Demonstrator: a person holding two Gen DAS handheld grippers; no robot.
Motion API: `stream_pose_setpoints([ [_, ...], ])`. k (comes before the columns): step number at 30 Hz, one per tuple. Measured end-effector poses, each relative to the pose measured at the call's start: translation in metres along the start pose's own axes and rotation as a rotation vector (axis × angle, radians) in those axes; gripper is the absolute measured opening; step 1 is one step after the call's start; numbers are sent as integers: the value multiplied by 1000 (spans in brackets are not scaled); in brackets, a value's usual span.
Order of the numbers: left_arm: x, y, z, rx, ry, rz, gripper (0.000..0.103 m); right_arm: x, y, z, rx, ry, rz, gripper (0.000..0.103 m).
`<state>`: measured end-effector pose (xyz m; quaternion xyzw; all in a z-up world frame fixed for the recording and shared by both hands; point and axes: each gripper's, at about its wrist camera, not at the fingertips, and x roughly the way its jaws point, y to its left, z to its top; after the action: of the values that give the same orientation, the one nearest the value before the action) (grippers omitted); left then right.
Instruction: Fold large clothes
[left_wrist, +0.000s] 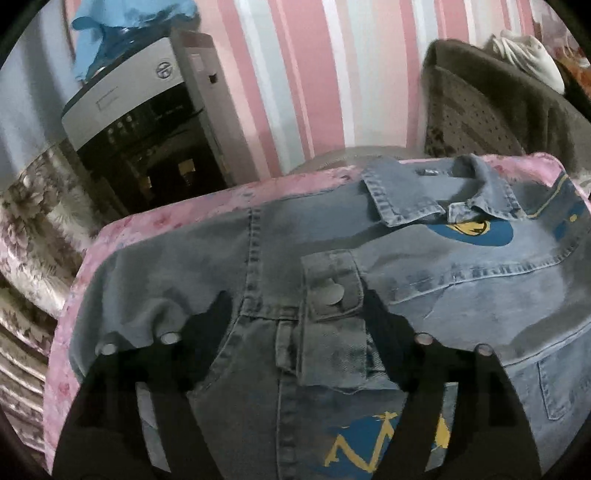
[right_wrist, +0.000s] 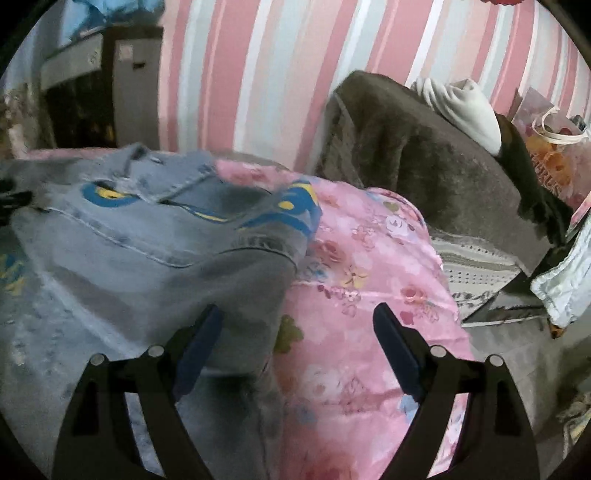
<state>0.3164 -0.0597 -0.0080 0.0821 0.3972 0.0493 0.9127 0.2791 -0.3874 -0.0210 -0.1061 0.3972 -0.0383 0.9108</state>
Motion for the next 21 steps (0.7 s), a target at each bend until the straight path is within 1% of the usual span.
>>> stream_pose_setpoints([
  [2, 1, 1, -4, -7, 13, -12, 80, 15, 2, -3, -4, 47, -16, 85],
  [3, 3, 1, -5, -2, 13, -13, 80, 27, 5, -8, -25, 88, -33, 85],
  [4, 4, 0, -7, 4, 13, -12, 80, 32, 5, -12, -27, 92, -35, 87],
  [5, 6, 0, -9, 9, 12, -11, 80, 31, 4, -13, -13, 78, -45, 90],
  [7, 6, 0, -12, 5, 2, -11, 80, 24, -1, -13, 20, 72, -28, 91],
  [8, 3, -1, -13, 1, -13, -15, 80, 18, -3, -12, 30, 51, -19, 91],
  [10, -10, 3, -14, -10, -74, -47, 81, -16, -11, -12, 69, -51, -6, 92],
  [11, -18, 6, -15, -22, -103, -69, 85, -25, -14, -12, 87, -73, 4, 92],
  [12, -31, 11, -19, -40, -152, -102, 92, -43, -18, -14, 123, -111, 40, 92],
  [14, -46, 17, -24, -59, -202, -133, 100, -65, -21, -18, 156, -145, 76, 93],
  [15, -56, 21, -29, -70, -221, -144, 100, -80, -21, -22, 167, -164, 92, 93],
  [17, -69, 24, -37, -70, -236, -152, 100, -95, -19, -27, 169, -185, 110, 94],
  [20, -87, 29, -54, -63, -235, -162, 100, -119, -8, -40, 166, -213, 141, 95],
  [21, -95, 32, -62, -59, -237, -161, 100, -121, -7, -43, 165, -218, 146, 95],
])
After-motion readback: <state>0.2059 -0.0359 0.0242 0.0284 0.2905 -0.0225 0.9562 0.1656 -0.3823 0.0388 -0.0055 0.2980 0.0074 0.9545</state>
